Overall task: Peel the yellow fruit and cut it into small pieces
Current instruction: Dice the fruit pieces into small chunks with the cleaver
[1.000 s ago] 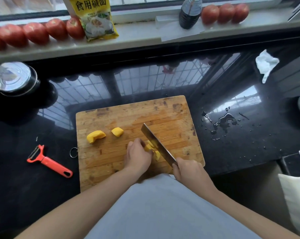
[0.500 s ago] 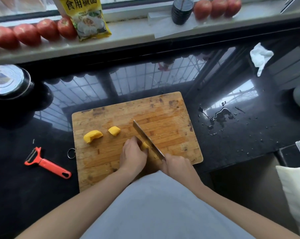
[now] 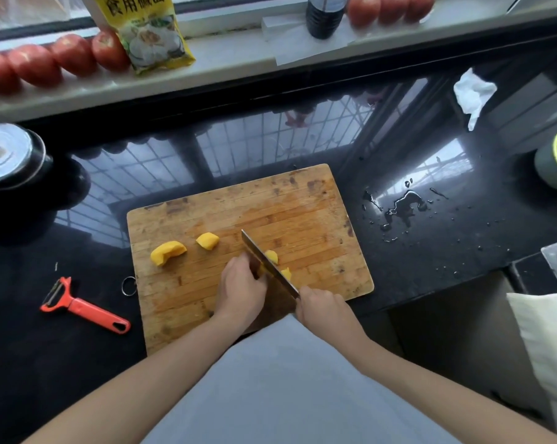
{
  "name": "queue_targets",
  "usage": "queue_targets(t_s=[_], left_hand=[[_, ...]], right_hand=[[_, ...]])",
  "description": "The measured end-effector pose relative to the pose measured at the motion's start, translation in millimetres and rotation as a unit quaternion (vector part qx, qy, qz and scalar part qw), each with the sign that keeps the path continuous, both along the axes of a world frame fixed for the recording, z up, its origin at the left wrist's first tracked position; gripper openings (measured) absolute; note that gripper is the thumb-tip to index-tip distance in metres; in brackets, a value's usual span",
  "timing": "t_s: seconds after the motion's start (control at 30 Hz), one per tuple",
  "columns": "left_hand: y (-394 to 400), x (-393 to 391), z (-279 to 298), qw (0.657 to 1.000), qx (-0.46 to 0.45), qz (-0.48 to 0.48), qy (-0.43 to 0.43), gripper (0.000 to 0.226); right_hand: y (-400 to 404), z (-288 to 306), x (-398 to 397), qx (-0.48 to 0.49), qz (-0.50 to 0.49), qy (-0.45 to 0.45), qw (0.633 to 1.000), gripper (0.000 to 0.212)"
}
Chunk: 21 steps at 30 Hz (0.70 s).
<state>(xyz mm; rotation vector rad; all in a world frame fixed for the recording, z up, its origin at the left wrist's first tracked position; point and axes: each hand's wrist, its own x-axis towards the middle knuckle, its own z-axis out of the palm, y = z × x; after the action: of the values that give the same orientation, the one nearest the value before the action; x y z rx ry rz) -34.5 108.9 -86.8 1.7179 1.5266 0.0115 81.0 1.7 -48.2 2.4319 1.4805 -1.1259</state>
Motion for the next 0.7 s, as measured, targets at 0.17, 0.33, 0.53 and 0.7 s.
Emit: queue_targets(t_s=[0.17,0.33,0.53,0.7], left_hand=[[1,1,0,1.000,-0.003,-0.011,0.019,0.015],[1,7,-6,0.999,-0.041,0.028,-0.009,0.018],[-2,14,-8,0.975,-0.131,0.158,-0.085,0.019],[-2,13,-12,0.910,-0.225,0.298,-0.180,0.011]], right_hand=[[-6,-1,8,0.027,-0.017,-0.033,0.999,0.018],[3,8,40,0.059,-0.059,-0.074,0.994,0.023],[-1,18,31,0.068,-0.020,-0.020,0.997,0.021],[-6,19,27,0.038,0.040,-0.031,0.998,0.019]])
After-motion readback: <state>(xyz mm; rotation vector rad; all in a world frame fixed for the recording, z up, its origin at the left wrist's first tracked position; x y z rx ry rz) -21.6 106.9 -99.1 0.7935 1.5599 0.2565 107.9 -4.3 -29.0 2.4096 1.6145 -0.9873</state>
